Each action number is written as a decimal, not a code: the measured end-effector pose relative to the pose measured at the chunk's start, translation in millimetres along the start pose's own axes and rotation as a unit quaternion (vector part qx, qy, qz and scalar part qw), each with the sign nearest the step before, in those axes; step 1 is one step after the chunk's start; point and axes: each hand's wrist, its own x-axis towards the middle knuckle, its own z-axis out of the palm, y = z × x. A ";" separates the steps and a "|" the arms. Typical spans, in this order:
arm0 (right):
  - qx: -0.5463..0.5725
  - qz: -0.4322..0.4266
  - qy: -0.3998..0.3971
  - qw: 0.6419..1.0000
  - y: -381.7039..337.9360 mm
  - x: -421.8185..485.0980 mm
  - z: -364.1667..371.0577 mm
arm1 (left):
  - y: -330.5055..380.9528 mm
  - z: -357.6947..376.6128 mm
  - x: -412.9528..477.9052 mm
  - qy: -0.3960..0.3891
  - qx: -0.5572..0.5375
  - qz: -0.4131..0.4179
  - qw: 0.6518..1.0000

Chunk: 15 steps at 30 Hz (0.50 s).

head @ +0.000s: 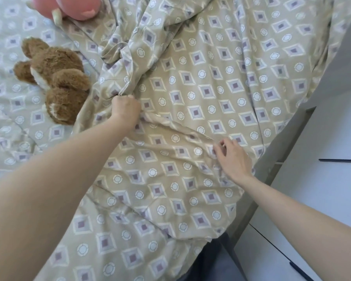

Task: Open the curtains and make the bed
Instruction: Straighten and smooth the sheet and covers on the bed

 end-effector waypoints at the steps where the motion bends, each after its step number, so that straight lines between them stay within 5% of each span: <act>1: -0.021 -0.001 -0.018 1.000 2.8 2.2 -0.7 | -3.1 -1.9 2.8 0.008 0.004 -0.010 1.000; 6: -0.095 -0.109 -0.043 0.989 15.1 11.2 -2.5 | 7.7 -13.2 16.1 0.031 -0.013 0.043 0.998; 11: -0.017 -0.073 -0.040 0.996 15.3 11.2 -10.0 | 11.3 -10.5 15.6 -0.045 -0.134 0.114 0.983; 15: -0.032 -0.049 -0.056 0.997 23.3 12.1 -11.9 | 11.3 0.2 9.6 0.029 -0.146 0.074 0.986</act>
